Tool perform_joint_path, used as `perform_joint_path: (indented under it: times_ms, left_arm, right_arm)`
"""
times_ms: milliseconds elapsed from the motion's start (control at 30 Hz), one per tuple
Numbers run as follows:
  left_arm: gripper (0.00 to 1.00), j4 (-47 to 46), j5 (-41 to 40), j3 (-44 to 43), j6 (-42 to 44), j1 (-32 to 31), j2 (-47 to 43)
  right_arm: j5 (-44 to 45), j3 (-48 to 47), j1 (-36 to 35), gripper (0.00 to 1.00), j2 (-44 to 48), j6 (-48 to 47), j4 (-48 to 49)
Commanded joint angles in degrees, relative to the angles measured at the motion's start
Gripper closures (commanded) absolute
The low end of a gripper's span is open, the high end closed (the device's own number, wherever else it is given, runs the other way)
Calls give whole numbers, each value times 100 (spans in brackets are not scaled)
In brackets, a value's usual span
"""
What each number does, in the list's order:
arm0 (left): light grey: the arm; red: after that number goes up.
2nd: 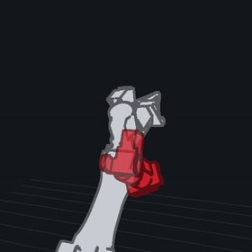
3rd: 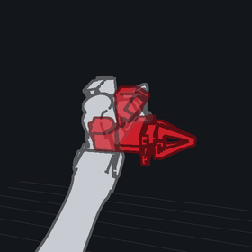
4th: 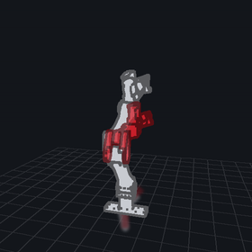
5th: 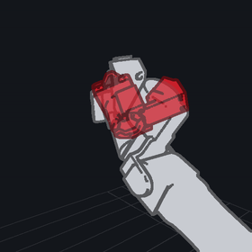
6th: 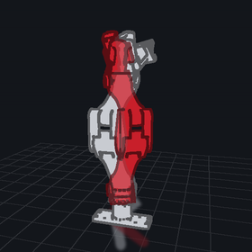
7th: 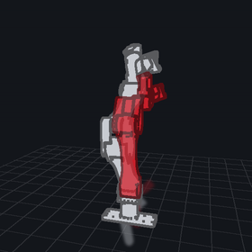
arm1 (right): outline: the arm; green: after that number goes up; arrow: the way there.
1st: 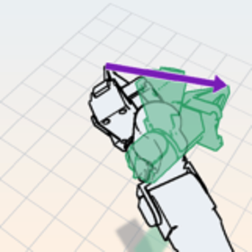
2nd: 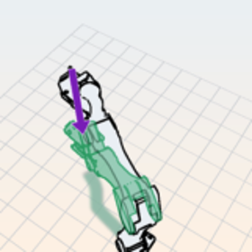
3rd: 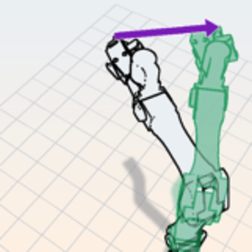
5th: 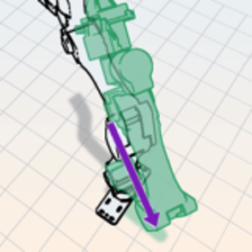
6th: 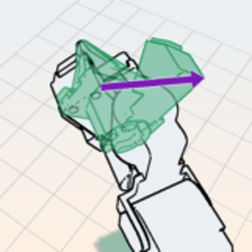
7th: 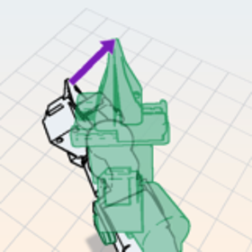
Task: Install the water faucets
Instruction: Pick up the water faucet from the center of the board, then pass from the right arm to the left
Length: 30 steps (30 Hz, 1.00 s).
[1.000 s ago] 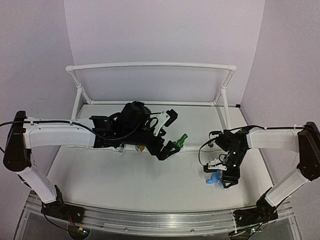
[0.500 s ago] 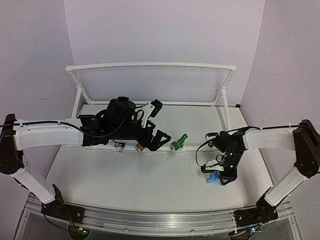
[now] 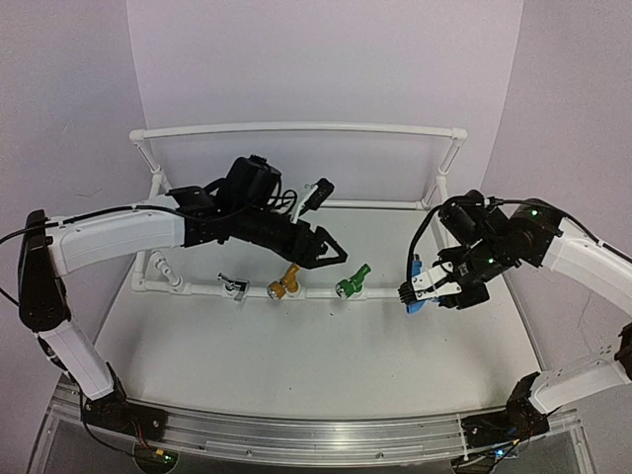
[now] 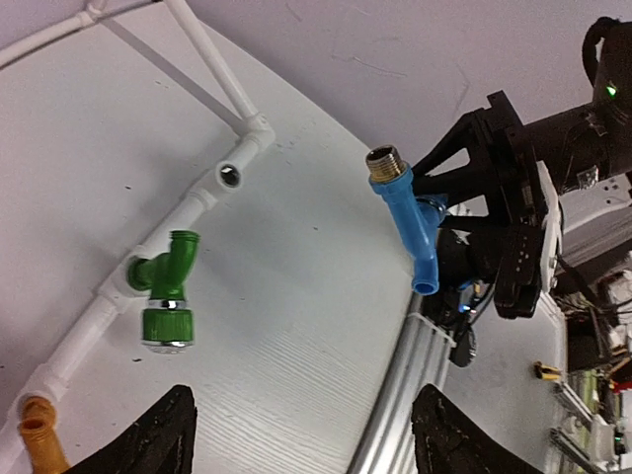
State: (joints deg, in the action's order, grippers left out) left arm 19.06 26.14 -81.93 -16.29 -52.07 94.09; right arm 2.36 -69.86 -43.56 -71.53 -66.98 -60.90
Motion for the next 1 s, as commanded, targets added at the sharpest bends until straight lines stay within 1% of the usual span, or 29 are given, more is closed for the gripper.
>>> perform_joint_path:
  times_ms: [0,200,333,467,600,733,867,967]
  left_arm:
    - [27,637,1444,-741,-279,-5,495]
    - [30,659,2379,-1248,-355,-6,938]
    - [33,589,3082,-1338,-408,-31,1119]
    - [33,584,3473,-1293,-318,-104,1147]
    - [33,727,3500,-1390,-191,-261,1239]
    - [37,873,3366,-1533,-173,-294,1402]
    - [44,973,3281,-1499,-105,-295,1417]
    - [56,968,3301,-1449,-87,-294,1398]
  right_arm:
    - [972,-491,-736,87,-51,-450,-285]
    - [1945,-583,-1966,88,-170,-373,-163]
    - [2297,-673,-2420,89,-353,-257,-127]
    - [2417,-755,-2710,89,-500,-168,-145]
    - [2484,-814,-2915,89,-646,-116,-137]
    - [2501,-972,-3097,89,-792,11,-103]
    - [2544,-1053,-3152,90,-845,68,-160]
    - [2577,-1010,-3173,91,-822,82,-180]
